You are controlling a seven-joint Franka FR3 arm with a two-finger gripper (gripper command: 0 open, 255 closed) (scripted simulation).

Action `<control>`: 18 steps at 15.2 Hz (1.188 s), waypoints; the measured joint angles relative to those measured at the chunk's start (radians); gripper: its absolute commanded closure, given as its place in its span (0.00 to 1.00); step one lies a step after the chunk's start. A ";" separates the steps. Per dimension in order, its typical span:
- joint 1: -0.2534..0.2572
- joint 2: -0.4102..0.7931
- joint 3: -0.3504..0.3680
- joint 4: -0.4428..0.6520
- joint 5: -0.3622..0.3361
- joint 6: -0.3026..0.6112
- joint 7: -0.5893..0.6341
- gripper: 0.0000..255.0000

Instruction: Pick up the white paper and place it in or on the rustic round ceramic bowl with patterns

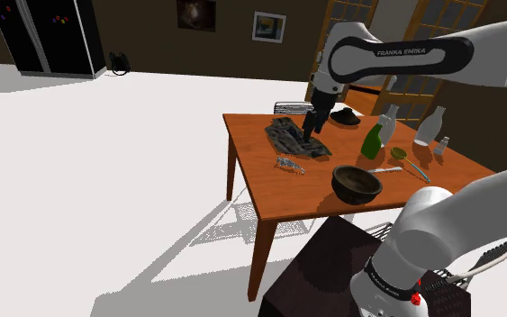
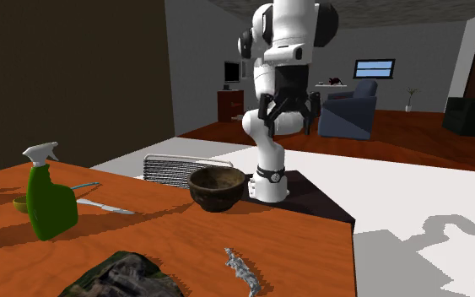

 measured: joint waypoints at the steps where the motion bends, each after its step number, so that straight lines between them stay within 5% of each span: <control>1: -0.002 0.038 -0.023 0.014 0.000 0.022 -0.027 0.00; 8: 0.009 0.306 -0.134 0.120 0.060 0.149 -0.187 0.00; 18: -0.028 0.729 -0.207 0.377 0.261 0.221 -0.444 0.00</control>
